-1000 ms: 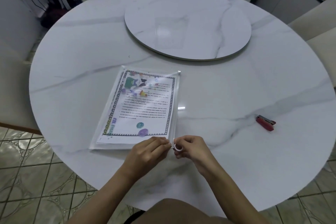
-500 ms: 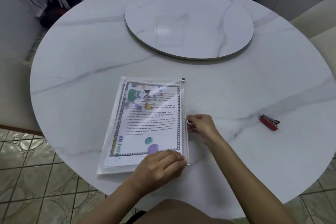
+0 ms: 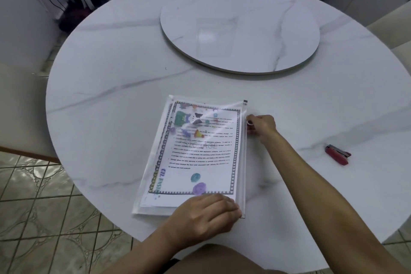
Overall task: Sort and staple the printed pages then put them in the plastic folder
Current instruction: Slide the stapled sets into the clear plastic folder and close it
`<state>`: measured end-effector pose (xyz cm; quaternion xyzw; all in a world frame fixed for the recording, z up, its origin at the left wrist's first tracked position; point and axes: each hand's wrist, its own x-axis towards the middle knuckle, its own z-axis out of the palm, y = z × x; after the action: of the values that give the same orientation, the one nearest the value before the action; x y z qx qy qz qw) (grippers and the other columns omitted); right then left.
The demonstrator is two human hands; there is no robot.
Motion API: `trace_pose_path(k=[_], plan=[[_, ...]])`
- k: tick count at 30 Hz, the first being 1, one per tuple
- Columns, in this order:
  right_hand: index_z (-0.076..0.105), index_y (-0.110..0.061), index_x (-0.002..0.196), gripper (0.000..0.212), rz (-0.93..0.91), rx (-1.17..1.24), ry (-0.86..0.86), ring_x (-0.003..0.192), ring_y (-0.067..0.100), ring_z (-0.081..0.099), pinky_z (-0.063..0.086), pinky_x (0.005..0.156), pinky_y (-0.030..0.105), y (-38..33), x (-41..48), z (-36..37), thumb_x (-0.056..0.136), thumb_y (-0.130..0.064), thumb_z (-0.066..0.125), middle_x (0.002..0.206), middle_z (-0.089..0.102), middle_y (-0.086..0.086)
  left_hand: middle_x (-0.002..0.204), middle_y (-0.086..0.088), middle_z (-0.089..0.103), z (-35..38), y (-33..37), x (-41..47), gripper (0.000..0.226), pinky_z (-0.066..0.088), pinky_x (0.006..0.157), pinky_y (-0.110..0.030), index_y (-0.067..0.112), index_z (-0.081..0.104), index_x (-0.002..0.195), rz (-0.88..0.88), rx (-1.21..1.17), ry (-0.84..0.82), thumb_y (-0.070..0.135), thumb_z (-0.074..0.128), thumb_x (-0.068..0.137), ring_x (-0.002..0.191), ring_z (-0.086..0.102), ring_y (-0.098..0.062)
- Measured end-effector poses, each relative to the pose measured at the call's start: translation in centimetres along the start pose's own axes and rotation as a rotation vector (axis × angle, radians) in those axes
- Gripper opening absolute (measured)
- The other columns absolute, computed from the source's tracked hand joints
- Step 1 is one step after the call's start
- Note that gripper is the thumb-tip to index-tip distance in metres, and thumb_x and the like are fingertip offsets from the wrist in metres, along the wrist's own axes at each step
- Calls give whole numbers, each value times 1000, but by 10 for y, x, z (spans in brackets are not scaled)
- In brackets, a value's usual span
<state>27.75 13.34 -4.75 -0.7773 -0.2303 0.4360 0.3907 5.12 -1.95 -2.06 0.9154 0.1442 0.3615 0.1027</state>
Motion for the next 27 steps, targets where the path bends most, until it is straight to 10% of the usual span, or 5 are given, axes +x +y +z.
trace_pose_path(k=[7,13,23,27], plan=[[53,-8,57,28,10,12,97,60,24,57,52,65,34,-8,26,-17,84,-10,60,70,60,11,85,-6,69,1,11,13,7,51,80,-23,4,73,83,19,-19,80,9,72,78,84,65,-17],[57,-8,73,14,-17,159,103,61,19,57,50,51,24,-16,32,-29,87,-9,58,73,59,5,85,-5,69,4,10,14,4,52,74,-26,6,72,82,-38,-8,88,9,71,80,82,65,-16],[61,-6,90,9,97,310,-270,54,13,66,50,46,18,17,-23,-23,89,-3,53,63,70,1,88,1,66,18,8,8,4,49,66,-22,12,69,84,-115,-69,-25,13,66,86,79,62,-13],[54,-7,115,23,60,294,-407,82,20,67,58,68,26,49,-53,-8,93,-2,47,99,68,9,92,4,65,25,1,3,9,49,64,-21,16,67,86,-206,-61,-84,20,61,90,81,61,-10]])
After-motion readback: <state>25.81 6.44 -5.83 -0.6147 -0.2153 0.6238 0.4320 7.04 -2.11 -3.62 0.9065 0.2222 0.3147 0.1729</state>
